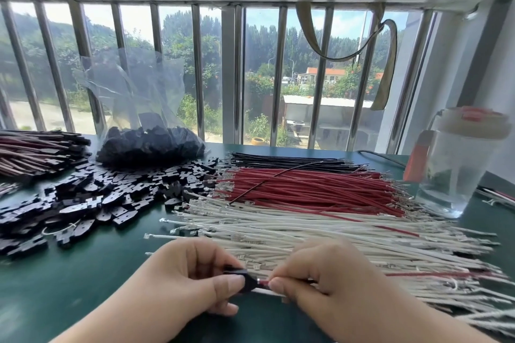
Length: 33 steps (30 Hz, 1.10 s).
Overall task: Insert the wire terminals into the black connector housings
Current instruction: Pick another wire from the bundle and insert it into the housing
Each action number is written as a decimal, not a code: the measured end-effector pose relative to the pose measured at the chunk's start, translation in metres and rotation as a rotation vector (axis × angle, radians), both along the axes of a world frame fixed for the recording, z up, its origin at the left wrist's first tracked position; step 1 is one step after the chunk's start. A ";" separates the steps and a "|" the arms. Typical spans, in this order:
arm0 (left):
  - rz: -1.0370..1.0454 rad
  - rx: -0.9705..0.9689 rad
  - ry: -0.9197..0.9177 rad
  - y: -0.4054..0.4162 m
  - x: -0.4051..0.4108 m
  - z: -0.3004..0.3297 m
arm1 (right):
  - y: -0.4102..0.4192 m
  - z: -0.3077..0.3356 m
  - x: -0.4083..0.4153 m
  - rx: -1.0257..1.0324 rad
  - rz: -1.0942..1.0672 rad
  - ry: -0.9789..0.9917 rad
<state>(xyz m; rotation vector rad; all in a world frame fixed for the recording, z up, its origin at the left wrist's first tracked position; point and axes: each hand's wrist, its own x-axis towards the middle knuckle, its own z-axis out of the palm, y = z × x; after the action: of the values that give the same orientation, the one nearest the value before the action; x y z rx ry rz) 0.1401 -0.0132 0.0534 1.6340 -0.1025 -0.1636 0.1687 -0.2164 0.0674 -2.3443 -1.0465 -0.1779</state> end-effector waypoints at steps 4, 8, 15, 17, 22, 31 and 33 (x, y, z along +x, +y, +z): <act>0.020 0.000 -0.023 0.000 0.001 -0.004 | 0.008 -0.006 -0.001 -0.011 0.029 -0.105; 0.008 -0.042 -0.064 0.002 0.004 -0.005 | 0.006 -0.002 0.000 0.025 0.026 -0.059; -0.158 0.026 -0.047 0.012 0.008 -0.003 | 0.002 0.042 0.027 -0.335 0.008 0.299; -0.124 0.047 -0.052 0.014 0.012 -0.003 | 0.008 0.051 0.055 -0.312 -0.095 0.244; -0.122 0.085 -0.114 0.010 0.012 -0.004 | 0.029 0.046 0.144 -0.290 -0.247 -0.109; -0.022 0.041 -0.157 0.015 0.011 -0.001 | 0.025 0.036 0.160 -0.279 -0.066 -0.039; -0.004 0.048 -0.165 0.016 0.011 -0.002 | 0.020 0.033 0.152 -0.345 -0.046 -0.117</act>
<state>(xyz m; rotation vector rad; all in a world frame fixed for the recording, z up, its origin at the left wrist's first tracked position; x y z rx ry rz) 0.1509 0.0028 0.0513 1.6935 -0.2293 -0.0340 0.3207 -0.1961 0.1004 -2.6966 -1.1570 -0.1639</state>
